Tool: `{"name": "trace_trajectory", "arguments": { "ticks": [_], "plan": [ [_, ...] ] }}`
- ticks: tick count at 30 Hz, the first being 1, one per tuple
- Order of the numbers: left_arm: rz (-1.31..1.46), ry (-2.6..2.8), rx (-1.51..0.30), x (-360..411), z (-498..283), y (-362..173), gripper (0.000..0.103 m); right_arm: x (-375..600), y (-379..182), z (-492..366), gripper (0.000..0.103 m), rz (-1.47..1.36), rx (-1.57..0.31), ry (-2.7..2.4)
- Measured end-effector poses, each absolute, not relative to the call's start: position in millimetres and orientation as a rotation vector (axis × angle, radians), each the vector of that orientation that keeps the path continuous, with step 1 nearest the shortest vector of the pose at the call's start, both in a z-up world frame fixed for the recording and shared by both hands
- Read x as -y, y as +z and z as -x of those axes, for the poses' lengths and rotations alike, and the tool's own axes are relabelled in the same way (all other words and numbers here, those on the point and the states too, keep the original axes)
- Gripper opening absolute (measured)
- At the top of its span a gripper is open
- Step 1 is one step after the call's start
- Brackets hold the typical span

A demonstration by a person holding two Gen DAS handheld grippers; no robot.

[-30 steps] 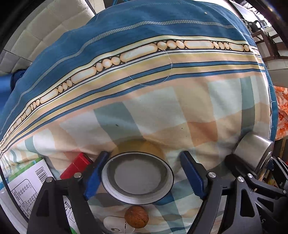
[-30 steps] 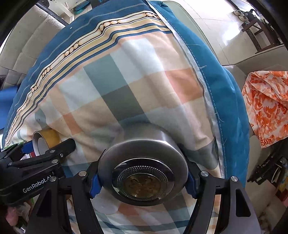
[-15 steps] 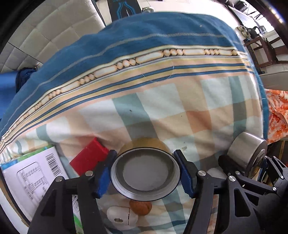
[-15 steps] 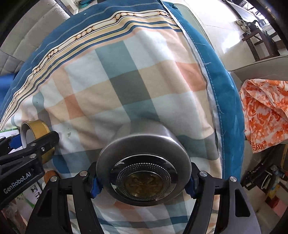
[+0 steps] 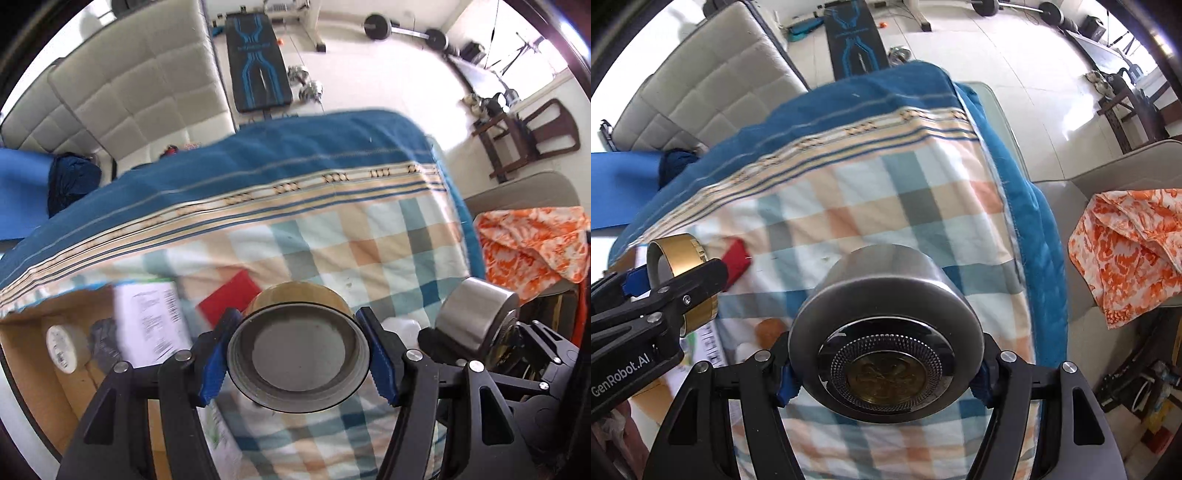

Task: Organize rigid objects
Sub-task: 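Carry both held tins into the box and open both grippers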

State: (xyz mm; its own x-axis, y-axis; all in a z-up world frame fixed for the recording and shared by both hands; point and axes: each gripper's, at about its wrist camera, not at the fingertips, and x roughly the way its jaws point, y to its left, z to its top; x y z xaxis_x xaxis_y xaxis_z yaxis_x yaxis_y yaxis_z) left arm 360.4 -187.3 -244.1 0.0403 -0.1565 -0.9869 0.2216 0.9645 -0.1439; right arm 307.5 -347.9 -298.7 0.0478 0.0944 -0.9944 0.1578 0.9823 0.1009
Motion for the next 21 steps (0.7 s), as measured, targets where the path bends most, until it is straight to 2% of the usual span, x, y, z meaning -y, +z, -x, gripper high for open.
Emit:
{"name": "trace_trajectory", "arguments": {
  "ticks": [5, 21],
  "plan": [
    [-0.030, -0.243, -1.438, 142.7, -391.1, -215.7, 0.062, 286.9, -261.5, -290.6, 0.072, -0.153, -1.485, 0.005],
    [0.089, -0.066, -1.390, -38.1, -312.0, -200.1, 0.062, 85.5, -247.8, -266.2, 0.072, -0.049, -1.476, 0.191]
  ]
}}
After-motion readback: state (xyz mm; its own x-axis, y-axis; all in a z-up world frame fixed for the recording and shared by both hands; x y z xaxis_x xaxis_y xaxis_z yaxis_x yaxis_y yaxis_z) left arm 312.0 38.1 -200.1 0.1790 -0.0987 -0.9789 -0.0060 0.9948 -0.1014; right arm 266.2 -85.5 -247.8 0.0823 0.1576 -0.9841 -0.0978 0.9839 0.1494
